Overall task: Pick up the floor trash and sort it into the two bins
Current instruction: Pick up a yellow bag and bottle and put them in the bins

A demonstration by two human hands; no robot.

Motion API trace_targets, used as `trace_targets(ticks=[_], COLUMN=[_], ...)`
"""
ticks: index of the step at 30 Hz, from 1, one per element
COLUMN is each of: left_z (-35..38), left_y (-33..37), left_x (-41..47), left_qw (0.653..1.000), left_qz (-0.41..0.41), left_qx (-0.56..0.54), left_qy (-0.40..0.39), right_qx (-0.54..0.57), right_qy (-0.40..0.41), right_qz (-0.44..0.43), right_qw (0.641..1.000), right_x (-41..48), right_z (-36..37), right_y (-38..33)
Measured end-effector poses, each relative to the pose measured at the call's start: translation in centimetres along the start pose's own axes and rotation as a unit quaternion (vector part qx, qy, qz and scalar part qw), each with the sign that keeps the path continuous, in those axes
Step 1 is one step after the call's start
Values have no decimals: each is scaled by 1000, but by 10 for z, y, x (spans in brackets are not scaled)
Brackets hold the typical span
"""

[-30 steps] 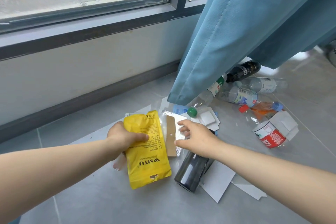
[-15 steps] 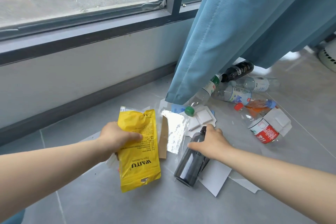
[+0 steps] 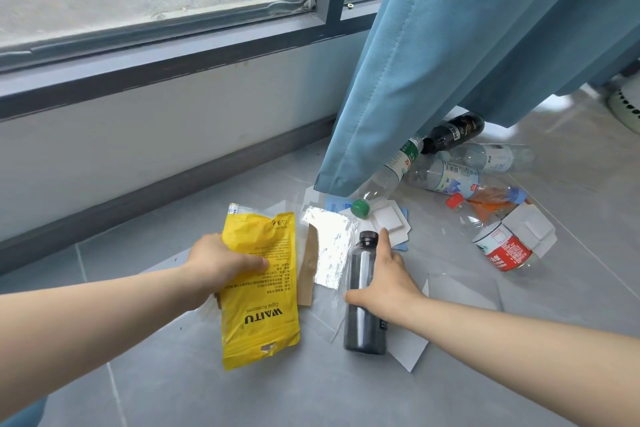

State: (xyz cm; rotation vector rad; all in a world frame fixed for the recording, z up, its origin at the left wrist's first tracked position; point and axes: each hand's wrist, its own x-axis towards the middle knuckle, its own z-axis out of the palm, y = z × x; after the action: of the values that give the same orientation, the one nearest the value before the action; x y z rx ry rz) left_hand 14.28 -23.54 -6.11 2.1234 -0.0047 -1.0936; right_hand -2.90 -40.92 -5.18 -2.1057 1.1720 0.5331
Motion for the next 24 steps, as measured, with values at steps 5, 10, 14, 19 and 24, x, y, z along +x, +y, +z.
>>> trace_targets(ticks=[5,10,14,19,24], left_z=[2,5,7,13,28], left_y=[2,13,38,84,130], left_x=[-3,-17,-35,-52,-69], left_qw=[1000,999,996,988,975], left_qz=[1,21,58,110,168], left_qx=[-13,8,41,91,130], left_qy=[-9,-34,-58,-62,-70], right_qx=[32,69,117,160,188], right_qy=[24,67,105,208,292], right_qz=[20,-10,-50,-97,-119], right_qw=[999,995,986,960,930], right_x=[2,-8,-25,-49,-72], right_z=[-9,-29,-66,-117,-153], right_y=[8,10,7,9,28])
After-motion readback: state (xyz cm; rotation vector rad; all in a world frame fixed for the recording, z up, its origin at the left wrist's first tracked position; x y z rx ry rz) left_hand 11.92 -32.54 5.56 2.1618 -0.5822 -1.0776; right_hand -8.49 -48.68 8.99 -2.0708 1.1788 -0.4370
